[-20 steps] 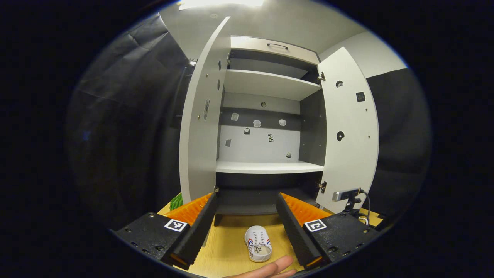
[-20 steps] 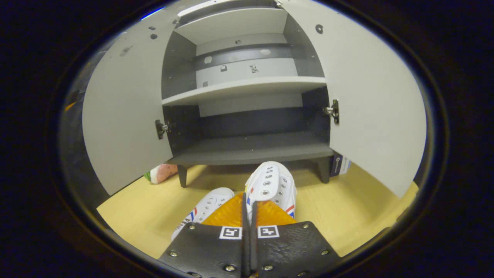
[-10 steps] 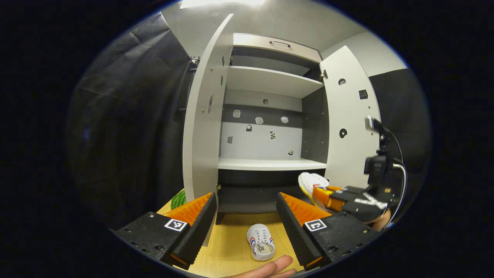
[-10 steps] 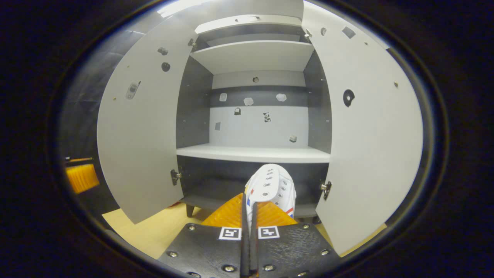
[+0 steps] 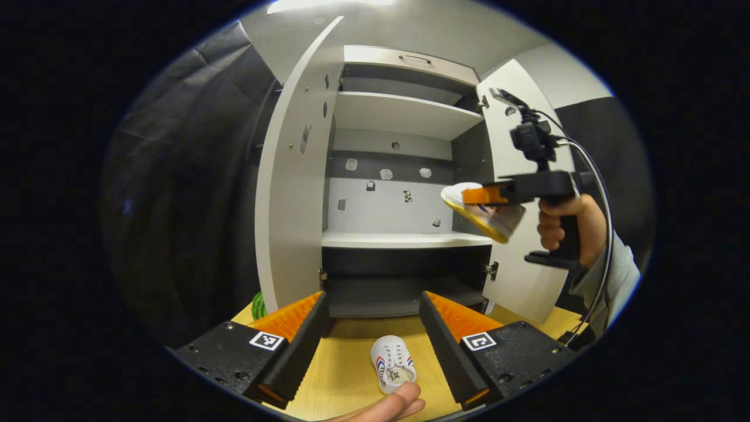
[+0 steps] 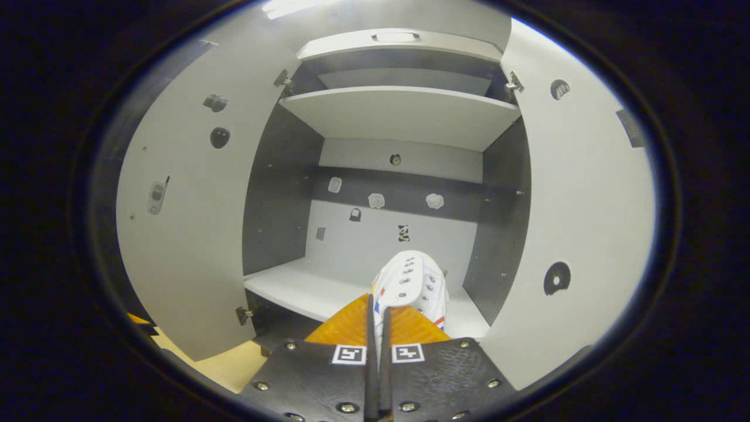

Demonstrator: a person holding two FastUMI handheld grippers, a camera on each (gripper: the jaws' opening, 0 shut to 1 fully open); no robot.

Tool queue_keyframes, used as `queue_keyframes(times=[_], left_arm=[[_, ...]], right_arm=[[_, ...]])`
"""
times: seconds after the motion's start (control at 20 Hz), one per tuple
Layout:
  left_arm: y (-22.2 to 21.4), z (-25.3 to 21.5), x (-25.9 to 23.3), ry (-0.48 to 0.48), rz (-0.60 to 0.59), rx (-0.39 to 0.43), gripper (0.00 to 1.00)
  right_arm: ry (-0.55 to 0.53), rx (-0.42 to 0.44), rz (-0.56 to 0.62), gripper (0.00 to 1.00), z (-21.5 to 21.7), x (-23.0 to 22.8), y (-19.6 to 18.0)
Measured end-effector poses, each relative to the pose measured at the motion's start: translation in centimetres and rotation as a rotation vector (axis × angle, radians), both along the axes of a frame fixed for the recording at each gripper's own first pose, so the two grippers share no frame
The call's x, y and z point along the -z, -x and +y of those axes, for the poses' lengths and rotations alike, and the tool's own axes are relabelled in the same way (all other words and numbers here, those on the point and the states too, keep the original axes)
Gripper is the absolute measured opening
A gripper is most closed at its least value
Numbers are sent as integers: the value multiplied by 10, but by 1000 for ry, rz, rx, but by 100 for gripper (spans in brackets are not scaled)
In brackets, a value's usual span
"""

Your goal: Grab one shoe with the right hand and put it into the shoe cabinet, grab the other shoe with the left hand and put it into the shoe cabinet; then close the right door with the right hand and the left door with the left hand.

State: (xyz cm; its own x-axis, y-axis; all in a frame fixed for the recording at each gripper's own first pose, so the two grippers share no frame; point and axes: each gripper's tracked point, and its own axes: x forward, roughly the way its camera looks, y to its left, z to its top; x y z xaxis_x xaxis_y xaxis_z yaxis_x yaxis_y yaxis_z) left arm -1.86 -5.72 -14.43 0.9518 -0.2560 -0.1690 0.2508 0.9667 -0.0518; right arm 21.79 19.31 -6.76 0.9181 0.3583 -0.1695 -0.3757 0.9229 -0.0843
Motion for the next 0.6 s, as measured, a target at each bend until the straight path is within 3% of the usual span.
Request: queue_keyframes(times=[0.25,0.6], left_arm=[[-10,4,-2,4,-11,-7,95],[-25,7,1,-4,-7,-12,95]], right_arm=[[12,18,70,2,12,5,-80],[149,38,155,2,24,68,-162]])
